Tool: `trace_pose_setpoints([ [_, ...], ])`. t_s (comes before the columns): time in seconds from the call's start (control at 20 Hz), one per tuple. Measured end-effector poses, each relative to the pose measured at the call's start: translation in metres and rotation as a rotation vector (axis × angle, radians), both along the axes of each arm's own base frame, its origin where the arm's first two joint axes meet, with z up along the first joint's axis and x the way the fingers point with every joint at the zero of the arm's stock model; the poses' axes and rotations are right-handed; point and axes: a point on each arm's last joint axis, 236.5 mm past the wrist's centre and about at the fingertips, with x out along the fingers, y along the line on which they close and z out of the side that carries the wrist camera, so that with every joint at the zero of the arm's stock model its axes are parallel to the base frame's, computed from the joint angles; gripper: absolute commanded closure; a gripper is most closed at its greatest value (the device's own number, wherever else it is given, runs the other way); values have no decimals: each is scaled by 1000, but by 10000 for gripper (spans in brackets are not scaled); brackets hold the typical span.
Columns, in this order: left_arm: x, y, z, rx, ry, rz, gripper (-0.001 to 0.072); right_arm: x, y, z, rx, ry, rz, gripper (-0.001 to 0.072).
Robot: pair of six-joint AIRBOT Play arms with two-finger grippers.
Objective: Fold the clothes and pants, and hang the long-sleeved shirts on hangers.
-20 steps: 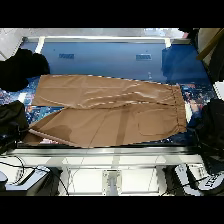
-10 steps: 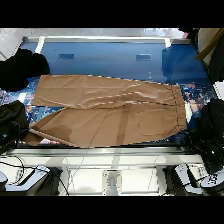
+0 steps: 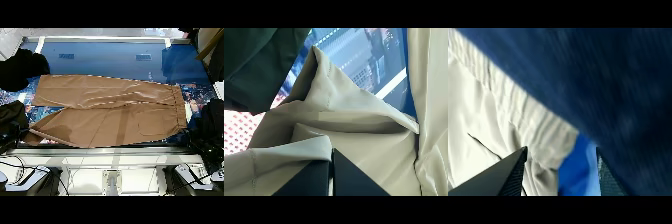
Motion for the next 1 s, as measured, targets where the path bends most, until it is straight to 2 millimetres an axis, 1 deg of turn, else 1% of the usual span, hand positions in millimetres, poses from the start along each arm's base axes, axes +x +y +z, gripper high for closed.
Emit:
trace_pose_setpoints([
  [0.1,0,0,0,0,0,0,697,7,1,-2,-8,-6,6,239],
  [0.2,0,0,0,1,0,-1,697,15,3,-5,-29,-6,15,371],
  [0.25,0,0,0,4,-1,-5,697,19,3,-6,-43,-3,18,510],
  [0.3,0,0,0,6,-1,-7,698,22,2,-7,-62,1,24,682],
  [0.35,0,0,0,9,-2,-10,698,26,2,-5,-69,-4,30,686],
  [0.45,2,3,4,23,-8,-15,697,36,0,6,-89,-36,44,686],
  [0.55,6,10,14,54,-25,-25,697,45,-1,26,-113,-83,76,686],
  [0.65,11,24,32,115,-46,-33,698,46,-4,51,-139,-117,114,686],
  [0.8,14,40,69,229,-65,-79,698,34,-14,96,-207,-154,165,687],
  [0.9,17,43,96,298,-84,-111,699,27,-16,130,-267,-181,198,687],
  [1.0,30,41,120,372,-120,-148,700,28,-15,160,-329,-212,223,687],
])
